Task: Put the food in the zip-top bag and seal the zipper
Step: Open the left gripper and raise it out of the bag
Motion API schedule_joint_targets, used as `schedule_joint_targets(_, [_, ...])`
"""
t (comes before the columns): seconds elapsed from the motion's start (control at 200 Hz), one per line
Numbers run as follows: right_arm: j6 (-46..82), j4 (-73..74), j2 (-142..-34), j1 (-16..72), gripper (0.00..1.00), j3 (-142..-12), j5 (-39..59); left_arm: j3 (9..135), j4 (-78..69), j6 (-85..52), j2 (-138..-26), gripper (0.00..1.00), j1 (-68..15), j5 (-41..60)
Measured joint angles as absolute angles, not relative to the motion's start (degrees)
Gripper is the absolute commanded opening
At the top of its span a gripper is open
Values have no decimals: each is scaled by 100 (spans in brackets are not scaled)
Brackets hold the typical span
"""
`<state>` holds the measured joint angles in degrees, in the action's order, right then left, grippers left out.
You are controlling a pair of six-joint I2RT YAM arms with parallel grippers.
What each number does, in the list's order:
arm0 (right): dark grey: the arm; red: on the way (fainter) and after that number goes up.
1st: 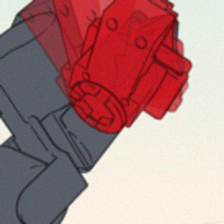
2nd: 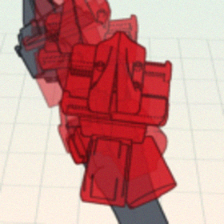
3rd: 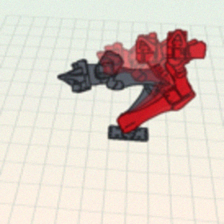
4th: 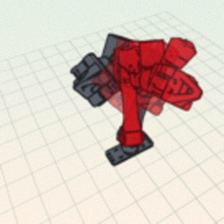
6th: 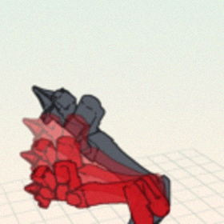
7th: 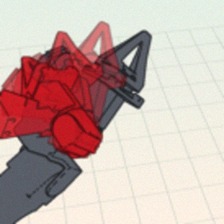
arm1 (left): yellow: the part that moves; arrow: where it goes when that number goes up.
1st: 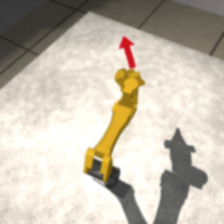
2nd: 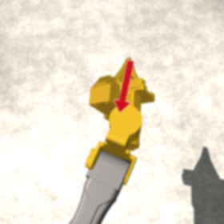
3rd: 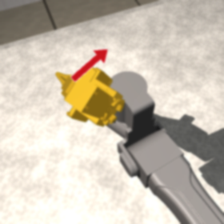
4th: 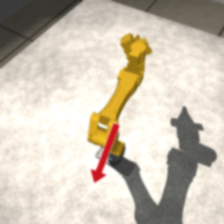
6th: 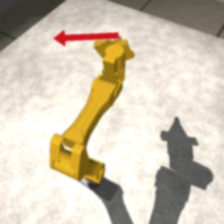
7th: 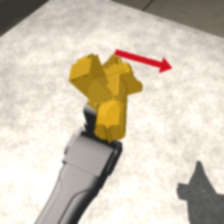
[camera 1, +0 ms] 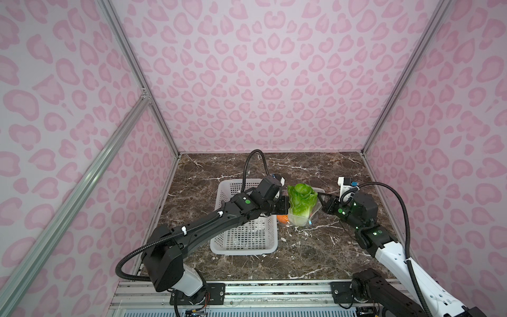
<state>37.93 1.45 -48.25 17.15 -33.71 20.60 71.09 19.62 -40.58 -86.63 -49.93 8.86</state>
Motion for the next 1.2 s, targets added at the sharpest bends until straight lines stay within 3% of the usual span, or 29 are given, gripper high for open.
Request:
schedule_joint_targets(0.48, [3730,-346,-4762,1726,0,-4353,2106,7837,2213,-3573,-8388,7,-4884,405])
schedule_joint_targets(0.88, [3688,-652,-4720,1865,0,-5096,2298,8849,2241,-2895,-8458,3,-4681,106])
schedule_joint_targets(1.2, [3712,-716,-4617,2379,0,-4545,2198,9096,2115,-2550,-9102,3,-4550,775])
